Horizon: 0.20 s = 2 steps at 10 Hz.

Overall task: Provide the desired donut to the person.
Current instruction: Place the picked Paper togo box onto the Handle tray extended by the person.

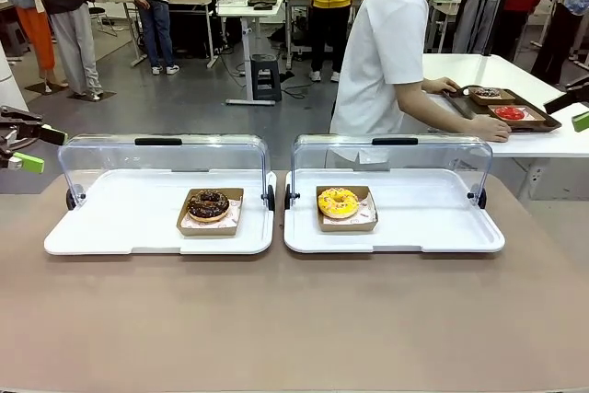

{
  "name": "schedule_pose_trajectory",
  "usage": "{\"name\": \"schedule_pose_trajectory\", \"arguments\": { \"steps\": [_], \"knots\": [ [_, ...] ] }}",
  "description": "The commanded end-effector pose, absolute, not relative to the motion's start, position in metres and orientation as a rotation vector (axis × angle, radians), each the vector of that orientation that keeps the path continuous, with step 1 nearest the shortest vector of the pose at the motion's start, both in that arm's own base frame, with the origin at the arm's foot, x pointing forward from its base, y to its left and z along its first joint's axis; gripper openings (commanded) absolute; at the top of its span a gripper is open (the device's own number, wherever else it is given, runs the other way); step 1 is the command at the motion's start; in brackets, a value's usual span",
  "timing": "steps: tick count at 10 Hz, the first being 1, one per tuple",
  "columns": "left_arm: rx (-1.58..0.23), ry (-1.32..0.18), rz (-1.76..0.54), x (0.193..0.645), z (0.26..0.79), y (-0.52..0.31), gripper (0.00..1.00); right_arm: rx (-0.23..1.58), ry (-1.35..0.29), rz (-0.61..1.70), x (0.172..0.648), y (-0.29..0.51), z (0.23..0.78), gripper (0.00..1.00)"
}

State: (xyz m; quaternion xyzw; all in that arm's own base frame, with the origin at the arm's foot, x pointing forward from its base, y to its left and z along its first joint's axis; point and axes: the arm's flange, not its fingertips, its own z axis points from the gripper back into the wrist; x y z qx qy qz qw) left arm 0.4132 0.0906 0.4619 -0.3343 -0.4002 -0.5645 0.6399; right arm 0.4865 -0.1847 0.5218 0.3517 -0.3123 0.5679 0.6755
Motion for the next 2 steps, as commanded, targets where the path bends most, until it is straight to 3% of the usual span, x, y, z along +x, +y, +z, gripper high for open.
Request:
{"name": "schedule_pose_trajectory", "arguments": {
  "steps": [1,2],
  "knots": [
    [-0.763,-0.917,-1.289,0.4124,0.4631,0.0910,1.00,0.798,-0.708,1.292,0.4848,-0.1844,0.5199,1.00],
    [-0.763,-0.917,-1.289,0.4124,0.4631,0.0910,1.00,0.798,-0.708,1.292,0.4848,-0.1844,0.5199,1.00]
  ]
}}
